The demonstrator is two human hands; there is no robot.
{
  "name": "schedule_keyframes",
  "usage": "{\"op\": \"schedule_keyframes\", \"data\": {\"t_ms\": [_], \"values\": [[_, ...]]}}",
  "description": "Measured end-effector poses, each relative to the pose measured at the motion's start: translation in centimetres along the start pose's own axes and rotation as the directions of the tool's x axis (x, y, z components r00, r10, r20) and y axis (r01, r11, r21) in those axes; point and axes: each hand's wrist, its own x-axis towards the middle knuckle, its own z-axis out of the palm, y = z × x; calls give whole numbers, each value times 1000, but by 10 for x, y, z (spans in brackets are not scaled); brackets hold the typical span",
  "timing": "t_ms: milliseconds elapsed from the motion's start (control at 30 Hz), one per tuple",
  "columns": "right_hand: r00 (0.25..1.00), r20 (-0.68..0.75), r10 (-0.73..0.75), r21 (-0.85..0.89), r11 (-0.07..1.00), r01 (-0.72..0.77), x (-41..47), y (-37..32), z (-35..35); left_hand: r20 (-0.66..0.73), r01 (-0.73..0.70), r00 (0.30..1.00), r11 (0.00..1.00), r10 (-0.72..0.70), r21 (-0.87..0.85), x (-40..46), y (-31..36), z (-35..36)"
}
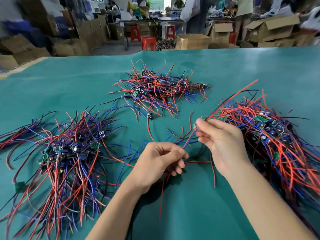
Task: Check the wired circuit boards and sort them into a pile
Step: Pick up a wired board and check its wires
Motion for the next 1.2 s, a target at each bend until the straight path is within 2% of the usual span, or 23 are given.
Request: {"op": "schedule_keyframes", "data": {"t_ms": [100, 167, 333, 433, 500, 600, 700, 767, 800, 833, 933, 1000, 1067, 1133, 1200], "values": [[990, -130, 49, 145, 989, -30, 4, -9, -6, 45, 7, 999, 1000, -9, 25, 0, 1, 1], [981, -195, 20, 173, 985, 14, 4, -18, -11, 61, 14, 998, 999, -17, 44, -1, 1, 3], [937, -272, -221, 160, 949, 270, -6, -53, -11, 41, 10, 999, 997, -13, 82, 0, 2, 2], [911, -290, -294, 196, 913, 357, -16, -91, -6, -17, 0, 1000, 993, 2, 121, 0, -2, 3], [939, -176, -297, 167, 930, 326, -27, -110, 10, -56, -4, 998, 994, 10, 111, 2, -3, 4], [967, 152, -206, 101, 976, 192, -45, -107, 60, -103, -21, 994, 999, 25, 37, 3, -3, 5], [917, 388, -90, 22, 996, 89, -55, -85, 126, -139, -75, 987, 995, 84, 69, 1, -5, 3], [868, 494, -55, -139, 980, 141, -53, -67, 168, -139, -75, 986, 992, 89, 103, -4, -4, 2], [840, 541, -45, -281, 932, 231, -48, -57, 186, -118, -70, 990, 993, 82, 100, -4, -4, 1], [811, 585, -25, -427, 840, 335, -43, -48, 202, -109, -59, 992, 995, 68, 83, -4, -6, 0], [779, 627, 30, -704, 448, 550, -8, -20, 219, -159, -102, 981, 992, 114, 79, -4, -5, -1], [804, 592, 56, -792, 224, 567, 21, -2, 207, -161, -143, 974, 984, 159, 102, -5, 1, 2], [852, 512, 111, -858, 5, 514, 46, 15, 186, -151, -144, 976, 984, 159, 105, -2, 0, 3], [890, 441, 117, -887, -94, 452, 62, 28, 166, -131, -128, 981, 986, 141, 103, 1, -2, 3], [901, 428, 73, -897, -87, 433, 72, 34, 153, -88, -117, 988, 988, 126, 102, 3, -5, 3]]}}
